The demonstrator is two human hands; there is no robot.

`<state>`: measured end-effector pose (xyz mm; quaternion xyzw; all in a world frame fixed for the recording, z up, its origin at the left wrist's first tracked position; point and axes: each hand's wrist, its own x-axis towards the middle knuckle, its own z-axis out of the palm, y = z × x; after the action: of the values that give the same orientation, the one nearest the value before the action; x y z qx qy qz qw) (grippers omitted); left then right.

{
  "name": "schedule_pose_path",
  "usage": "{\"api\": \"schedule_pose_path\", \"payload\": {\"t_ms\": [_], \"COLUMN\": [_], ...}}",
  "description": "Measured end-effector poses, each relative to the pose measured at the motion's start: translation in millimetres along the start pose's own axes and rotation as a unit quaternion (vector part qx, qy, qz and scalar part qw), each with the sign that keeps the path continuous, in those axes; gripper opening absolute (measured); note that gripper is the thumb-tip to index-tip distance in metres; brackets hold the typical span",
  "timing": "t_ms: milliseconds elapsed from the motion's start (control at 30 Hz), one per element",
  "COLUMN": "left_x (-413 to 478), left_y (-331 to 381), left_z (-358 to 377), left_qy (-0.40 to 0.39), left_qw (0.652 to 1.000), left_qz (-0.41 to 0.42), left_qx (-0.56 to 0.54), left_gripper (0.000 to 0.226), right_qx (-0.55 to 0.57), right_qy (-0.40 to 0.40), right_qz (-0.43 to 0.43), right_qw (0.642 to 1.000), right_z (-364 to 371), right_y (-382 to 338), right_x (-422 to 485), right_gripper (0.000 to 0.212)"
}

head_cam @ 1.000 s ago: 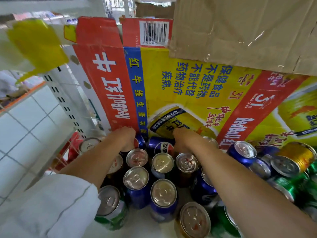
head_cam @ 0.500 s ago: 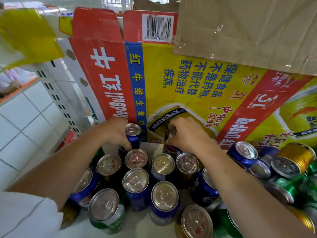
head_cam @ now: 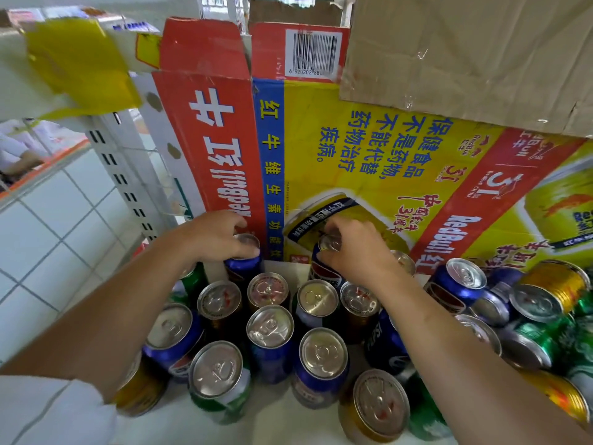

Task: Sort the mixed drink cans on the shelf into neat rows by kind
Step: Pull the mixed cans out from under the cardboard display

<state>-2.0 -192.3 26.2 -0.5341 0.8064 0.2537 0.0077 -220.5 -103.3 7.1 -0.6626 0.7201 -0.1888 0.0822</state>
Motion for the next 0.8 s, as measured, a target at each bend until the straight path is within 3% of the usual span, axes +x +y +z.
{"api": "schedule_pose_path", "payload": {"t_ms": [233, 433, 600, 800], "left_x": [-35.6, -55.7, -65.8, -74.5], "left_y": [51.1, 106.0, 148.8, 205.8], "left_z": [7.3, 38.8, 68.7, 101.1], "left_qy": [0.009, -0.009, -0.041, -0.044], "left_qw": [0.992, 0.971, 0.95, 0.936], "left_qz": [0.111, 0.224, 0.286, 0.331], "left_qx": [0.062, 0.087, 0.117, 0.114], "left_gripper": [0.064, 0.066, 0.065, 0.059], "right_qx": [0.03, -0.018, 0.025, -0.037], "right_qy": [-0.015, 0.031, 0.044, -0.077], "right_qz": [0.01, 0.074, 0.141, 0.207], "right_qw": [0.999, 0.997, 0.989, 0.975], "right_z": [-19.2, -47.1, -72.5, -97.6], "right_y": [7.6, 49.5, 87.4, 137.6], "right_x": [-16.2, -63.7, -110.2, -152.8], "right_gripper": [0.042, 0.032, 0.025, 0.004]}}
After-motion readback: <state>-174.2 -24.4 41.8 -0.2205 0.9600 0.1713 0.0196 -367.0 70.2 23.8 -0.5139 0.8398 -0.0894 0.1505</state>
